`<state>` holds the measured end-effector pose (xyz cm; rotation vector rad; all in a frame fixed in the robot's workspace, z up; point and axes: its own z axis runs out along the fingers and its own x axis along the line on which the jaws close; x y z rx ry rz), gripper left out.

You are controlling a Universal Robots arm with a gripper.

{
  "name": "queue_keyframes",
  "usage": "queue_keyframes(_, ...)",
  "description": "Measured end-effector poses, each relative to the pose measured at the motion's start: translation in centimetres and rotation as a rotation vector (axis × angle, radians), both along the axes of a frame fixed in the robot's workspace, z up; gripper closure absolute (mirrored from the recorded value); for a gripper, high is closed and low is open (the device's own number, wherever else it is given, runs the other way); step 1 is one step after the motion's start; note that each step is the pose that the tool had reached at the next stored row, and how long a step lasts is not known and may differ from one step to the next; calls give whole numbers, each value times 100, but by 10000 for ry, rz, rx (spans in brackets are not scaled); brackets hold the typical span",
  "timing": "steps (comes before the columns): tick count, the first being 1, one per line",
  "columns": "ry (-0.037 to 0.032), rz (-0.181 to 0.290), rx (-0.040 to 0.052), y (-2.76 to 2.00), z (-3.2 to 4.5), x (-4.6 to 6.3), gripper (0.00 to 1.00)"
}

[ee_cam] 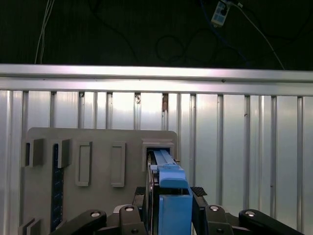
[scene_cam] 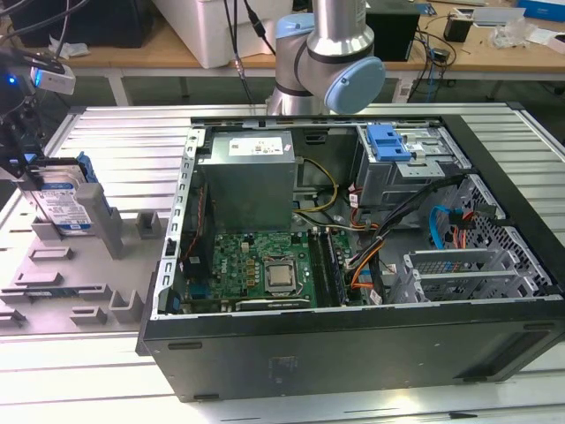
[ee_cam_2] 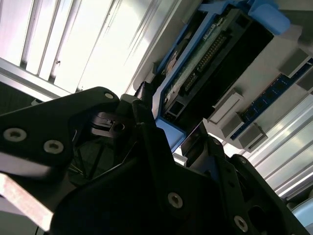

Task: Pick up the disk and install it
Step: 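Pick up the disk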

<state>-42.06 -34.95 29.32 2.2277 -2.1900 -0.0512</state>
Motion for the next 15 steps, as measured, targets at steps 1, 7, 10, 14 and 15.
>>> queue_keyframes(1,0,0,-3,0,0,0,52)
queue_keyframes(7,0,0,-22,0,0,0,53)
queue_keyframes(10,0,0,-38,0,0,0,63)
queue_keyframes(14,0,-1,-65,0,-1,0,63)
queue_keyframes(15,0,0,-69,0,-1,0,63)
